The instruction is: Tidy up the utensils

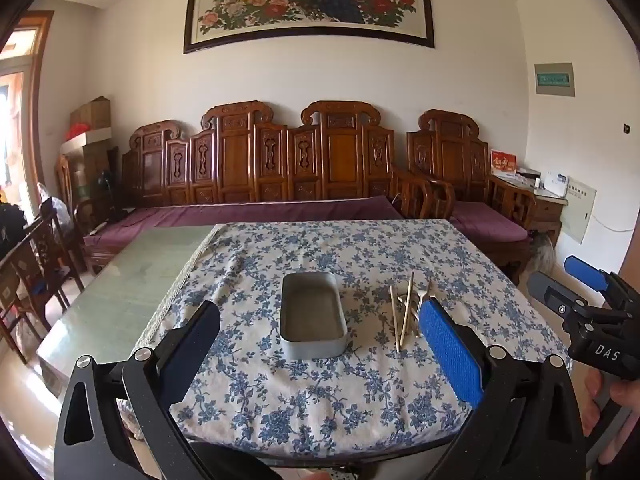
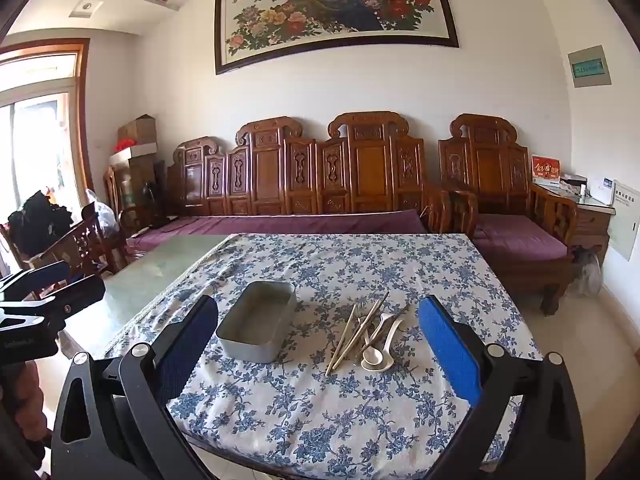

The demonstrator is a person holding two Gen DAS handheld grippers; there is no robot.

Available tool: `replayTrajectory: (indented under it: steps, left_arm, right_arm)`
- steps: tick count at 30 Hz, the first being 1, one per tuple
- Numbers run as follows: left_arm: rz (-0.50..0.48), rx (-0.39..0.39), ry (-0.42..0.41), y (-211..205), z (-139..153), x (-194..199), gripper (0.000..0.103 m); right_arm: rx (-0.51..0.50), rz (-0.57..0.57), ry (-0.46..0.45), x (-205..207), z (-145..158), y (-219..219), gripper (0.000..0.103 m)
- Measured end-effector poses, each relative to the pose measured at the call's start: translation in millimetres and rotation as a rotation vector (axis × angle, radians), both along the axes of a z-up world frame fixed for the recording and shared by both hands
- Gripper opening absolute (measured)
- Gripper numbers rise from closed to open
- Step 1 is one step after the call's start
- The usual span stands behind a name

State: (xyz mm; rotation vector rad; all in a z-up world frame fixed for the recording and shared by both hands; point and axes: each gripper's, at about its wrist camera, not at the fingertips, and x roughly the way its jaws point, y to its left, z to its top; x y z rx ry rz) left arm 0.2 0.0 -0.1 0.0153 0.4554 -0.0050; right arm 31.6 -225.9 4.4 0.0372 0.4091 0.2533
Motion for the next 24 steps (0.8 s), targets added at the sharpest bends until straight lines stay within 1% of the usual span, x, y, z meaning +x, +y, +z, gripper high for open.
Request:
replayTrajectory:
  steps: [14, 24]
  left_arm:
    - [-0.001, 0.0, -0.006, 0.1, 0.0, 0.1, 0.097]
    - [0.001, -0.004, -0.016, -2.0, 12.1, -2.7, 0.097]
  right_arm:
    - [0.008, 0.0, -0.01, 1.7, 1.8, -1.5, 0.101]
    - [0.009, 0.002, -0.013, -2.2, 5.6, 1.0, 0.101]
